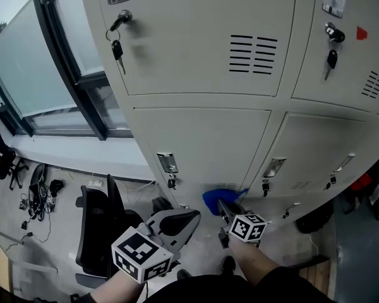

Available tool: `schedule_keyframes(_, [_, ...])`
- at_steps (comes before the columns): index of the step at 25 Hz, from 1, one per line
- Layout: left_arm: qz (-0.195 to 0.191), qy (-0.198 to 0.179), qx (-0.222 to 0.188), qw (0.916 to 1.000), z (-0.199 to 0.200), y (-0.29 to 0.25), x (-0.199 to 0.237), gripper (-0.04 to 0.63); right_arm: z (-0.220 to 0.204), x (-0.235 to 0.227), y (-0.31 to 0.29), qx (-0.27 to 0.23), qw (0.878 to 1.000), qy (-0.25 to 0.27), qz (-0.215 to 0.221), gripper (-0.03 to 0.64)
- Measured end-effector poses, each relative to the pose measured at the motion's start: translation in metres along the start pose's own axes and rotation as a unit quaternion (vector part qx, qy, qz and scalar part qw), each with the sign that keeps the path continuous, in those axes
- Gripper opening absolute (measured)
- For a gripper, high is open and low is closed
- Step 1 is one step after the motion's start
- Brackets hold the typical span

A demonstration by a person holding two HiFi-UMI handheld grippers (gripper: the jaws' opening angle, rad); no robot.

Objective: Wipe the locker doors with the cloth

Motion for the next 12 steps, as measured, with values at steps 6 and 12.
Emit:
schedule_keyframes(6, [-0.014,-0.004,-0.027,0.9995,0.014,0.007,-0.004,0.006,0.029,0.042,0.012,0.0,0.998,-0.048,0.04,0.048])
schedule_keyframes(12, [-0.044,-0.022,-0.054,0.9973,0.033,0.01,-0.024,0.006,0.157,0.12,0.05,-0.097,0.987,-0.009,0.127,0.048])
Point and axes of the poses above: the fingertips, and each gripper's own axes: y backward along the fingers, x to its left, z out of its top, the point moved 1 cm from there along y, backward along the fingers, and after that the axes turned 6 degrees about y, right-handed, at the moved point
